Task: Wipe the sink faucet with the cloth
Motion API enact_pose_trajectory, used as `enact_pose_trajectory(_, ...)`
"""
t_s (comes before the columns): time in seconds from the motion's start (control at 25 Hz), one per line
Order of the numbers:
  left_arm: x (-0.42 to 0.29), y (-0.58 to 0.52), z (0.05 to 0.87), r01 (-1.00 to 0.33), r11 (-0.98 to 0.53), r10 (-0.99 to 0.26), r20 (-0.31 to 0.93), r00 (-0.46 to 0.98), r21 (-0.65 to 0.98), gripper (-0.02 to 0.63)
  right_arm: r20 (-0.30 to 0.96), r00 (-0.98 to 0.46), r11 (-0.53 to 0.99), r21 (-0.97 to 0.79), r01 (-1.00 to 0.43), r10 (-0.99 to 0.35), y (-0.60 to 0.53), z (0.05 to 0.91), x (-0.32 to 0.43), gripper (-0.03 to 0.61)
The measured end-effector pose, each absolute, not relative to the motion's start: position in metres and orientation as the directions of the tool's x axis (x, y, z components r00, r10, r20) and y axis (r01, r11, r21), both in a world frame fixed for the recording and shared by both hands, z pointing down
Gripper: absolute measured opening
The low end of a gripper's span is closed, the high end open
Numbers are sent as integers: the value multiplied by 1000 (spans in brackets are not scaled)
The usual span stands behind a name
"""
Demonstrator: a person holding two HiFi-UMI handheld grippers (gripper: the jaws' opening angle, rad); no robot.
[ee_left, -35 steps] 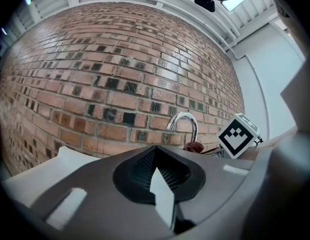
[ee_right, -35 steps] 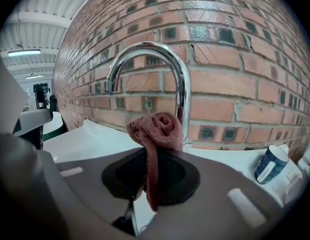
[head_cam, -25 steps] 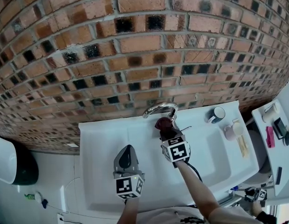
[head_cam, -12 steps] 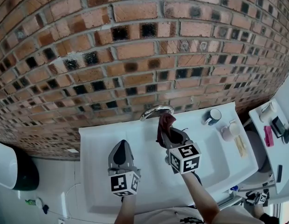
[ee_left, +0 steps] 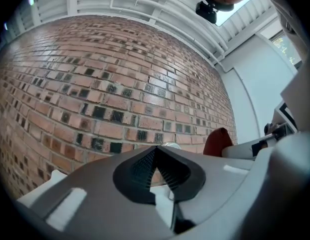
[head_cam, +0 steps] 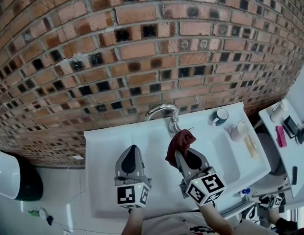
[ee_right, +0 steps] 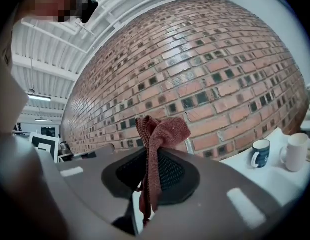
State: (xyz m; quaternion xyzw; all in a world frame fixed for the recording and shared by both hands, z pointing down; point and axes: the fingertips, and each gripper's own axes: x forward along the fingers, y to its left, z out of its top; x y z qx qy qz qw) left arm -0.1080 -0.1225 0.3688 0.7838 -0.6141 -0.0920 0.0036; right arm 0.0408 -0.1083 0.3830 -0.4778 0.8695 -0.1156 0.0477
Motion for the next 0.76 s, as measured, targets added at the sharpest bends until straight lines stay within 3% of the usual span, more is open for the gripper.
enact_pose_trajectory(0.76,-107,-113,357,-963,-248,-957,-179,227,108,-5,-5,-540,527,-231,-818,-842,-98,370,42,41)
